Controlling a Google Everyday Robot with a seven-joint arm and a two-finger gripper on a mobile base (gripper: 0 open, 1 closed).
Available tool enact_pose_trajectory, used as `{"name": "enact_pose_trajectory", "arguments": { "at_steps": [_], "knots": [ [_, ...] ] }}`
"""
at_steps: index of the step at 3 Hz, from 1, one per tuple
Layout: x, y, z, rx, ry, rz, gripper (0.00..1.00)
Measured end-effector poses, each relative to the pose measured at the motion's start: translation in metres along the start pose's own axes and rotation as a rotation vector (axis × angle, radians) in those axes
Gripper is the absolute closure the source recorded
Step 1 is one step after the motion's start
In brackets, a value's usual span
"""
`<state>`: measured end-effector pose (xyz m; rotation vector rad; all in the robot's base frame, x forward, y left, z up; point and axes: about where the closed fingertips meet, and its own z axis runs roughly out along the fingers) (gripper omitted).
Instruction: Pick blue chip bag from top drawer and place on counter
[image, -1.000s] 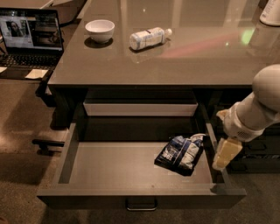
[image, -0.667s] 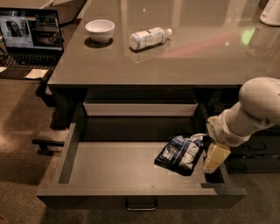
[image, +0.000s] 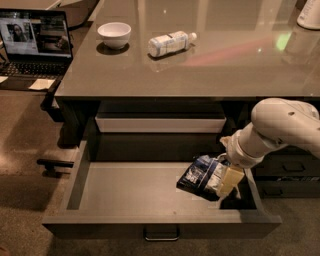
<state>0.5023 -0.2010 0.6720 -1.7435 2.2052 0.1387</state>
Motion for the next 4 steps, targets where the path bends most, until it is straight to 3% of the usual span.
{"name": "enact_pose_trajectory", "arguments": {
  "at_steps": [2, 4],
  "knots": [
    [0.003, -0.011, 0.044, -0.066, -0.036, -0.03, 0.0],
    [0.004, -0.004, 0.075, -0.154, -0.078, -0.01, 0.42]
  ]
}}
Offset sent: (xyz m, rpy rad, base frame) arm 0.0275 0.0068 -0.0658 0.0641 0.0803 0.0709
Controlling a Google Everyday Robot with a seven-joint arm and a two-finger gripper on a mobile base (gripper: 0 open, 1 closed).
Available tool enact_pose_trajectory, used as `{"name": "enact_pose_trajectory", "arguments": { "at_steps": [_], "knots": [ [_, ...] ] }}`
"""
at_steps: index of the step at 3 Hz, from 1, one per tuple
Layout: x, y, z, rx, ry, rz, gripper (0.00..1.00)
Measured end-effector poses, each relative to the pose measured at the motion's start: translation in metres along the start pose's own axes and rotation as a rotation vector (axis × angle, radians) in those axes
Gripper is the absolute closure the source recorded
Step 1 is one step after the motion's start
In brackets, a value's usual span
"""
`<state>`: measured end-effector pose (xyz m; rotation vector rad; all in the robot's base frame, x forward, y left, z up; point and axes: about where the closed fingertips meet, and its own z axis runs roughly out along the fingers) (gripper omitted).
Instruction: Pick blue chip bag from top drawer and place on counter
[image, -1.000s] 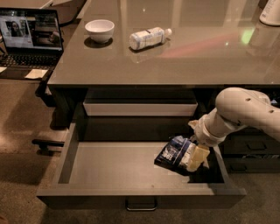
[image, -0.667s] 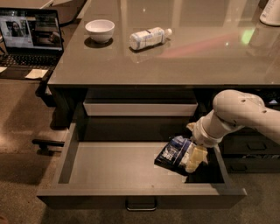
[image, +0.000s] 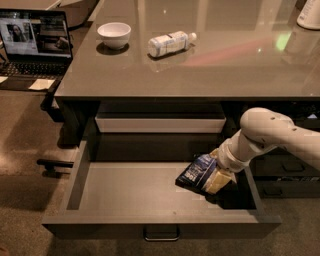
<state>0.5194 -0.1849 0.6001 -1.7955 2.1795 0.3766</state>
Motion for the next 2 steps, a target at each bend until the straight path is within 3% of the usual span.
{"name": "enact_pose_trajectory", "arguments": {
  "at_steps": [1, 2],
  "knots": [
    [0.001, 0.001, -0.001, -0.011, -0.009, 0.02, 0.65],
    [0.001, 0.0, -0.029, 0.011, 0.005, 0.043, 0.88]
  ]
}}
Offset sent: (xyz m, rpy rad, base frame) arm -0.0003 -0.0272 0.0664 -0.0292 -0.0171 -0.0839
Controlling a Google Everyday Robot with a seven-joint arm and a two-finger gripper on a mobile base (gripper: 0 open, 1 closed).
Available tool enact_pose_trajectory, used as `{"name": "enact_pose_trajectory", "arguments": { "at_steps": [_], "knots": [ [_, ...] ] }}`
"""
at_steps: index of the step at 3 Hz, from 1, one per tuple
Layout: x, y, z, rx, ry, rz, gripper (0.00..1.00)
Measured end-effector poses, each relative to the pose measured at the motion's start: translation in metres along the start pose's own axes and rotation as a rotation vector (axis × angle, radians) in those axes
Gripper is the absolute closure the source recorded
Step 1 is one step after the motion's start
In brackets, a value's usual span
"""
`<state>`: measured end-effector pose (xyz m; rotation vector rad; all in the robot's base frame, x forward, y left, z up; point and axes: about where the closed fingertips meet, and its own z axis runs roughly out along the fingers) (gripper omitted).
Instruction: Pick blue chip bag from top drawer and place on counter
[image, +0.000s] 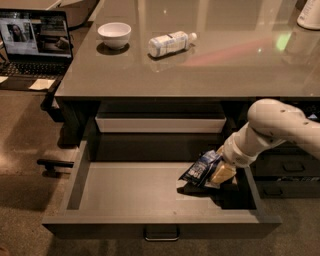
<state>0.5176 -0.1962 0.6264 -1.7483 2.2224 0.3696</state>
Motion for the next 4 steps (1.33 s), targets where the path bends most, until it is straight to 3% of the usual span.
{"name": "enact_pose_trajectory", "arguments": {
  "at_steps": [1, 2, 4],
  "knots": [
    [-0.005, -0.013, -0.05, 0.075, 0.018, 0.006, 1.0],
    [-0.016, -0.028, -0.103, 0.161, 0.038, -0.004, 1.0],
    [-0.045, -0.062, -0.18, 0.29, 0.051, 0.071, 1.0]
  ]
}}
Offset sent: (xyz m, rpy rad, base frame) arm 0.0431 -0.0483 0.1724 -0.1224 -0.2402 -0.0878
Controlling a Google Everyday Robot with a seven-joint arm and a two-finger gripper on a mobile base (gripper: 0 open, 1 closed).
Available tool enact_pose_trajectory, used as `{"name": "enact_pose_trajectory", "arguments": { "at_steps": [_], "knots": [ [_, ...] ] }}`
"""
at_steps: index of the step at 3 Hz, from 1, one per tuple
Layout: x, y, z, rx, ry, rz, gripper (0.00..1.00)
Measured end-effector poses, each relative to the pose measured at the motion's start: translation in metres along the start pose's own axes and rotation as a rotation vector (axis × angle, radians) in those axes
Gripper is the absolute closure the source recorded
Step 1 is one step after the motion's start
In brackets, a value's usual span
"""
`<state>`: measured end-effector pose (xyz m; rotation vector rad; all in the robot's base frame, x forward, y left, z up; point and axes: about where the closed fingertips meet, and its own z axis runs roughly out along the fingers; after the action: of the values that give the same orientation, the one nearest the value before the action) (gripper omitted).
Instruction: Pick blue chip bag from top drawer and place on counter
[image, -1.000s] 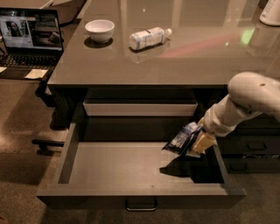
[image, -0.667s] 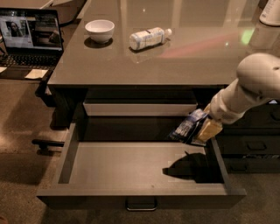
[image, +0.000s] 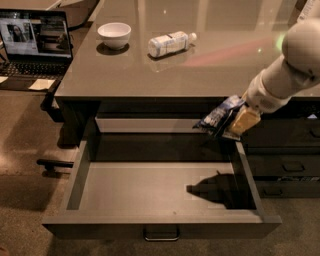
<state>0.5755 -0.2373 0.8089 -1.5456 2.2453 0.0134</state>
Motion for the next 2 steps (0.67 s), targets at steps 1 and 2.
{"name": "enact_pose_trajectory", "arguments": {
  "at_steps": [1, 2],
  "knots": [
    [-0.018, -0.03, -0.037, 0.077, 0.001, 0.038, 1.0],
    [-0.036, -0.059, -0.071, 0.139, -0.016, 0.087, 1.0]
  ]
}}
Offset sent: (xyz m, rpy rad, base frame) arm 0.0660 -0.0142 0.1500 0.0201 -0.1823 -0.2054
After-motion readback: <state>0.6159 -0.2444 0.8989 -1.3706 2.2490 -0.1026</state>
